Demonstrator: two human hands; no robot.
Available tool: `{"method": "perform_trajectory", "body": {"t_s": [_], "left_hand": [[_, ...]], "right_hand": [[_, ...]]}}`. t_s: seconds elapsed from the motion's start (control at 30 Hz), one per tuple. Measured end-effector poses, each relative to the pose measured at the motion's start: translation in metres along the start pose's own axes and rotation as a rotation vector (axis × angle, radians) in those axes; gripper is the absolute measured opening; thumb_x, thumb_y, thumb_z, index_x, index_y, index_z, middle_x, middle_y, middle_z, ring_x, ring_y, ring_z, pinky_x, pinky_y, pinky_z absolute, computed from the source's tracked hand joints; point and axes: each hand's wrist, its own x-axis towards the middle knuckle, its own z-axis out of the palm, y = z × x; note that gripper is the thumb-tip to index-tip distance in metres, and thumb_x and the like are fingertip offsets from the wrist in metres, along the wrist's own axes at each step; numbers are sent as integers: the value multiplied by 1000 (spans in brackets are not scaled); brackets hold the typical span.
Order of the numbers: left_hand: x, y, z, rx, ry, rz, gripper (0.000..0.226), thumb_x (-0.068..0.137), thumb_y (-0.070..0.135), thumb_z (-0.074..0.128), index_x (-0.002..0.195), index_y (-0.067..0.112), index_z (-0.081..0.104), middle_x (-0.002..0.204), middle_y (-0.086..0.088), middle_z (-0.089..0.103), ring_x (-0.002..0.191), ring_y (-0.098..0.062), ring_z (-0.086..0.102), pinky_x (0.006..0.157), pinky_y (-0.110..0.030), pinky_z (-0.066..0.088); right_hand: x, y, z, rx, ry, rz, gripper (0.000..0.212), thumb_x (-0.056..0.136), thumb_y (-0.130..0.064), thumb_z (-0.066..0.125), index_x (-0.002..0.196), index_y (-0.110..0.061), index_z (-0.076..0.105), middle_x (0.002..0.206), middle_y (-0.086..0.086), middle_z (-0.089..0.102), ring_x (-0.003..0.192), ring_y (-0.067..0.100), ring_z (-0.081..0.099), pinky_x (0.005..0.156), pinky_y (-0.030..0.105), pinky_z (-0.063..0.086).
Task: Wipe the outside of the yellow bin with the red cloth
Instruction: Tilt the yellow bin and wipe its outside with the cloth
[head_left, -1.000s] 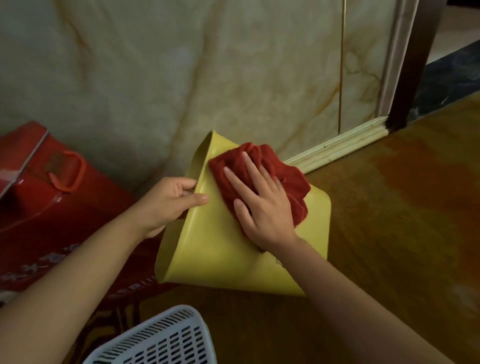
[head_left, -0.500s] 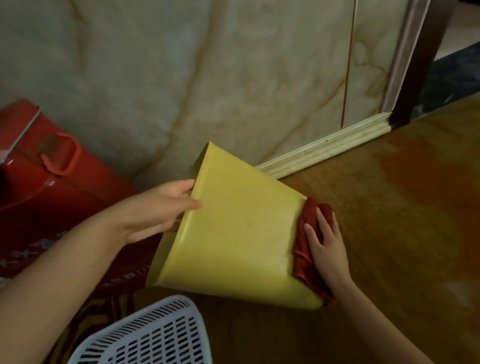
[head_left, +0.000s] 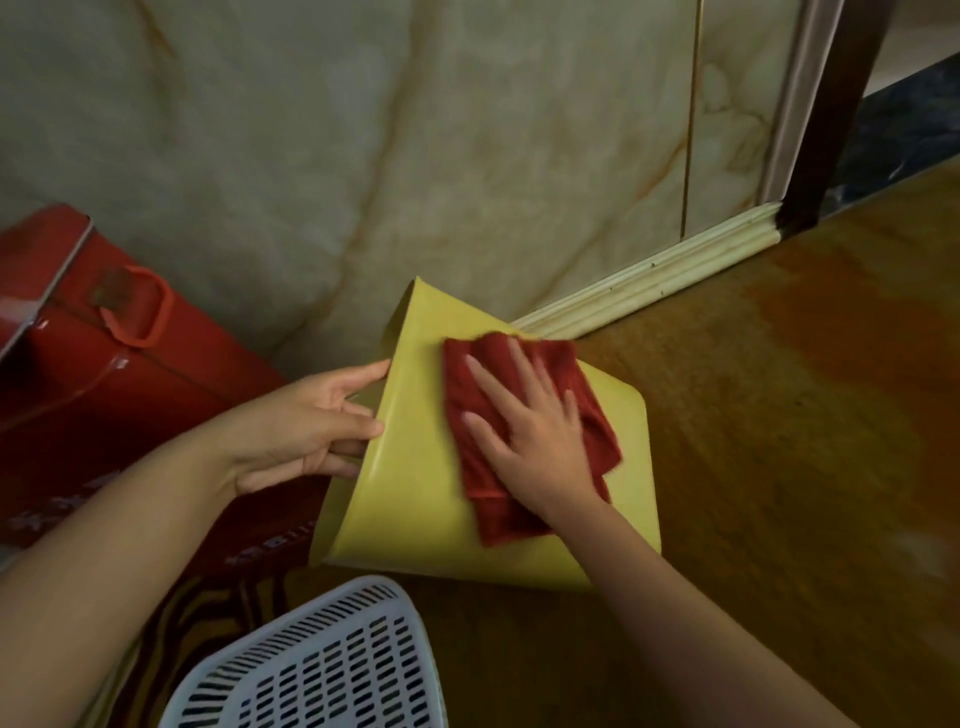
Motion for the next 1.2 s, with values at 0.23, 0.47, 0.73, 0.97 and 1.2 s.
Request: {"method": "perform_trajectory", "body": {"t_s": [0.23, 0.47, 0.73, 0.97, 1.2], "left_hand": [[7, 4, 13, -64, 77, 59, 58, 83, 6, 53, 134, 30, 38, 85, -1, 76, 67, -11, 70, 57, -23, 57], [15, 32, 34, -50, 71, 113, 45, 89, 7, 46, 129, 27, 44, 76, 4, 73, 61, -7, 67, 58, -19, 56], [-31, -13, 56, 582, 252, 196, 54, 83, 27, 58, 133, 20, 39, 76, 12, 75, 74, -3, 69, 77, -36, 53], [11, 65, 58, 381, 430, 208, 24, 86, 11, 53, 107, -1, 58, 82, -15, 61, 58, -13, 56, 48, -15, 44], [27, 84, 49, 236, 426, 113, 20, 87, 10, 50, 67, 10, 54, 67, -9, 54, 53, -16, 51, 41, -19, 45]], "right_hand": [[-28, 69, -19, 141, 47, 620, 50, 93, -51, 32, 142, -44, 21, 158, -4, 5, 143, 24, 14, 111, 54, 26], [32, -41, -19, 230, 139, 3, 48, 91, -50, 28, 138, -49, 24, 156, -7, 18, 139, 20, 26, 107, 40, 26], [-16, 75, -31, 208, 22, 614, 45, 98, -44, 25, 142, -41, 24, 158, -4, 8, 142, 24, 20, 114, 46, 21], [-30, -34, -41, 142, 189, -84, 48, 91, -60, 24, 138, -57, 12, 156, -13, 10, 138, 2, 8, 108, 32, 13], [-45, 48, -54, 115, 95, 291, 59, 79, -76, 29, 132, -51, 37, 139, 2, 48, 121, 22, 47, 94, 49, 46]]}}
